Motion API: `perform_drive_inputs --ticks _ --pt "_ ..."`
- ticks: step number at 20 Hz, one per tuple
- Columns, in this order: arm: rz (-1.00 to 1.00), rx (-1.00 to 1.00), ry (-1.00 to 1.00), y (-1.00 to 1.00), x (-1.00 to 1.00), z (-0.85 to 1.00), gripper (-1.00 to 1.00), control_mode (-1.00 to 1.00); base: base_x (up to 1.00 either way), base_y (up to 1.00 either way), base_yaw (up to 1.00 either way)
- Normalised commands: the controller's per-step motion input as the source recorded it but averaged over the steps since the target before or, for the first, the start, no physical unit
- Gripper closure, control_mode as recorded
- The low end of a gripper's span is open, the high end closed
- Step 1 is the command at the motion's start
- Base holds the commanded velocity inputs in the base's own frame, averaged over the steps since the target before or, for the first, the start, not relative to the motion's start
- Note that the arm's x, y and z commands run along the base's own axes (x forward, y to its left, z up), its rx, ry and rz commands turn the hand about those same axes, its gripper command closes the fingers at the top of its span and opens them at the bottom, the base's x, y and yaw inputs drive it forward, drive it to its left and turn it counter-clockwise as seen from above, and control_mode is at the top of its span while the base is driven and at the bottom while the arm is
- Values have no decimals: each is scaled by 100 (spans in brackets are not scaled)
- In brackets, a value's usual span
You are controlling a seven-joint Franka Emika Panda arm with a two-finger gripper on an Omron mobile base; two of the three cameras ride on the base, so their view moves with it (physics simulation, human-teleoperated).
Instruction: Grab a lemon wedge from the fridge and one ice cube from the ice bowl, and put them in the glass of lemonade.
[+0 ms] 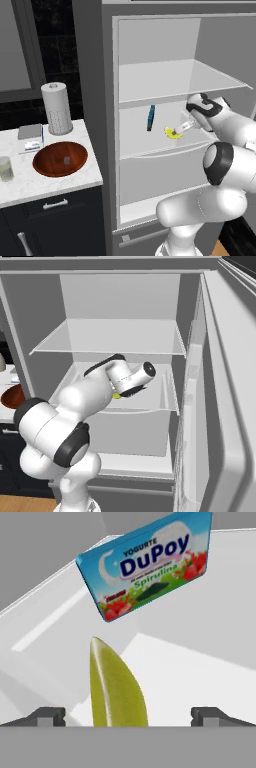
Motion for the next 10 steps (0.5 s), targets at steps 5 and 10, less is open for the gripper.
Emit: perform_drive_inputs --ticks 5,10 --pt "1 0 0 2 13 5 -100 -100 0 0 0" --pt "0 0 2 7 8 3 -100 -100 0 0 0"
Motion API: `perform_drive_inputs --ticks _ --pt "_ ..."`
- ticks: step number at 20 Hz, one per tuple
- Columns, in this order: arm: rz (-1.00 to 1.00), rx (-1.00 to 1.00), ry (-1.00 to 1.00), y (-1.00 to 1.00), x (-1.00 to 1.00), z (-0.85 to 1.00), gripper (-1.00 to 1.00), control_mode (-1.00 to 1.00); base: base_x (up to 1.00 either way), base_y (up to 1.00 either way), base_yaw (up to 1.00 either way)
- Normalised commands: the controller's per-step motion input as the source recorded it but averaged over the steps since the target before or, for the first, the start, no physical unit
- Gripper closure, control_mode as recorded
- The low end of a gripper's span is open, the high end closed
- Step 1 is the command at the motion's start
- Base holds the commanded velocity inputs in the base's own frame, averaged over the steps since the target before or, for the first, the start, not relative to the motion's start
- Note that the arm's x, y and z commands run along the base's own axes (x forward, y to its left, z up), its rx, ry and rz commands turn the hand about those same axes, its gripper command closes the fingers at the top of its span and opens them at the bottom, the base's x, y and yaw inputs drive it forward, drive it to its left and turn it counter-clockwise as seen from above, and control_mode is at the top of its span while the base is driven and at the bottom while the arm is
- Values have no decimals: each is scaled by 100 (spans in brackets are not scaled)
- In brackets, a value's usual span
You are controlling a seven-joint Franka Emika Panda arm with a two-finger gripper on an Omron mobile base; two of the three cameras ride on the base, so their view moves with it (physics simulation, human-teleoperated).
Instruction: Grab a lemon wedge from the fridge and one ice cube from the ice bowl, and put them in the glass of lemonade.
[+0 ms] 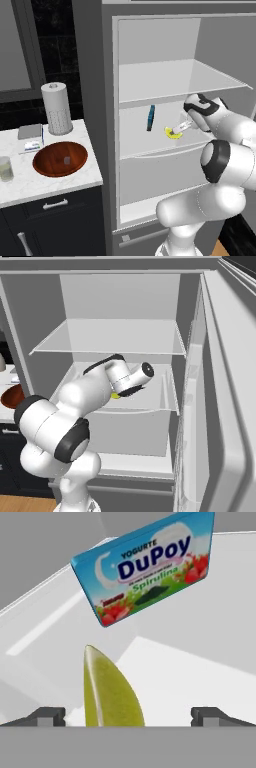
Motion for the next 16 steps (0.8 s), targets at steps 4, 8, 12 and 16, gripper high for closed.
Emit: perform_drive_inputs --ticks 4,8,12,16 --pt "1 0 7 32 -1 10 -100 -100 0 0 0" --pt "1 -1 0 29 5 -2 -100 -100 0 0 0" --pt "0 0 -3 14 2 -14 -100 -100 0 0 0" --pt "0 0 0 9 0 -31 -100 -100 0 0 0"
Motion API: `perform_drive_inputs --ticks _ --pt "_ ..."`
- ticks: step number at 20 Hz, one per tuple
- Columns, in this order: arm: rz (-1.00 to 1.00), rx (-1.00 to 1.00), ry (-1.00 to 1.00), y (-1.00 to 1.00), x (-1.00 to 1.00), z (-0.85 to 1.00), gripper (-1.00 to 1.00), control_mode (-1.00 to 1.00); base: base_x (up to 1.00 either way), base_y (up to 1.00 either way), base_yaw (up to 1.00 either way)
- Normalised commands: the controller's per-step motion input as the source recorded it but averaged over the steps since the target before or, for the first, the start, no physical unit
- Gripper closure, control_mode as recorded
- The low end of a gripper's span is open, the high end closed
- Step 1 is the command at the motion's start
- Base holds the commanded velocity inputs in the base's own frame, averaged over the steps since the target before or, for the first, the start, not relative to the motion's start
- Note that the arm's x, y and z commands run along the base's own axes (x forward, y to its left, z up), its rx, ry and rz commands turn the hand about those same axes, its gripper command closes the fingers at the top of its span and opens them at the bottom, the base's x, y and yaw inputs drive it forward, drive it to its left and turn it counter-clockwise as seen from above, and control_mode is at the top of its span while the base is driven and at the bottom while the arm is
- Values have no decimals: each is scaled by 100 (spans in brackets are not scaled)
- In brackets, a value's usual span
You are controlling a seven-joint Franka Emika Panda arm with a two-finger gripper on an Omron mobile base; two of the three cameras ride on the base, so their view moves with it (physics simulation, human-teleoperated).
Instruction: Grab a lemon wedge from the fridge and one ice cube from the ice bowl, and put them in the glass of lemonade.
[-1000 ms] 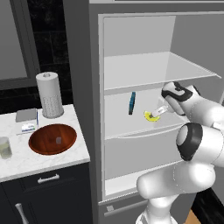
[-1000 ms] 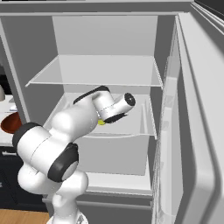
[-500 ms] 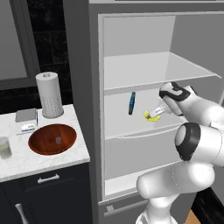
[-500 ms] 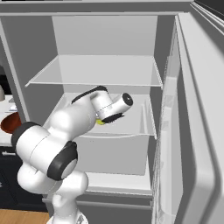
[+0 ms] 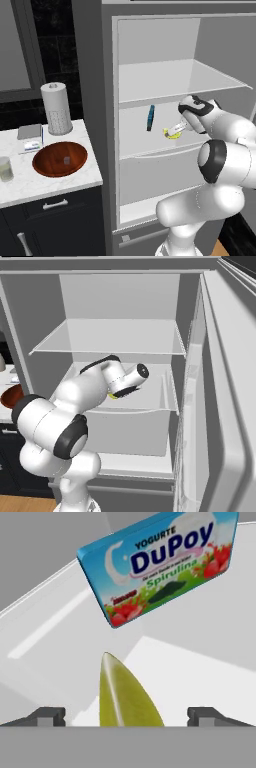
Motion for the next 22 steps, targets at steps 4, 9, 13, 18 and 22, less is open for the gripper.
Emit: perform_drive_inputs --ticks 4,9,13,18,22 --pt "0 0 0 6 0 -23 -100 -100 0 0 0" --pt "0 0 0 8 -1 -6 -100 -100 0 0 0" --pt "4 0 -3 16 -30 0 -100 -100 0 0 0" --pt "10 0 -3 0 -8 -4 -100 -100 0 0 0" --pt "8 0 0 0 0 -7 -100 -100 0 0 0"
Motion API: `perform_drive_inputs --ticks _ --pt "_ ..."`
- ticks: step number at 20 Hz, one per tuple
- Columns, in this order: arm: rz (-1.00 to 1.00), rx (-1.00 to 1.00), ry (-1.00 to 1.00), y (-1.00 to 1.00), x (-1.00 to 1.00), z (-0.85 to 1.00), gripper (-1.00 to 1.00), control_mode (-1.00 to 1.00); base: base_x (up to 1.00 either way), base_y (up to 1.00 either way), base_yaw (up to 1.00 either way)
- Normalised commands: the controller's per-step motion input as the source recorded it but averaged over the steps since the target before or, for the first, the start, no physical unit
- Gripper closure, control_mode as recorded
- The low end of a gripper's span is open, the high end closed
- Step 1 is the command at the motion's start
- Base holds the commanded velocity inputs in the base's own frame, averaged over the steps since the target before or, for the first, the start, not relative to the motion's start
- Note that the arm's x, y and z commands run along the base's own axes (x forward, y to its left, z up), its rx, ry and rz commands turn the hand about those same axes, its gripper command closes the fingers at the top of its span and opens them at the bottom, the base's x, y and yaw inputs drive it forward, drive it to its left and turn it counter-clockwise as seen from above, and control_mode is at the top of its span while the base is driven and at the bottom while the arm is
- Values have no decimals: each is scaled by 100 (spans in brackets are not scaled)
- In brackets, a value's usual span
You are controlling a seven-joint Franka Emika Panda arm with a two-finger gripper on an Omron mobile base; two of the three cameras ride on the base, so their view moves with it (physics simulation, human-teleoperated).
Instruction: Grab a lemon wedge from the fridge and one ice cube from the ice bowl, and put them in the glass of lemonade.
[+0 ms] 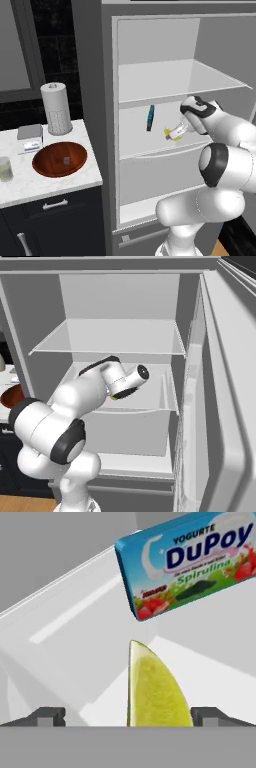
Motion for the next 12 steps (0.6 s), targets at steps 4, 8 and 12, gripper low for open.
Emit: perform_drive_inputs --ticks 4,8,12 --pt "3 0 0 0 0 0 -100 -100 0 0 0" --pt "0 0 0 0 1 -12 -100 -100 0 0 0" --pt "-2 0 -5 0 0 -32 -100 -100 0 0 0"
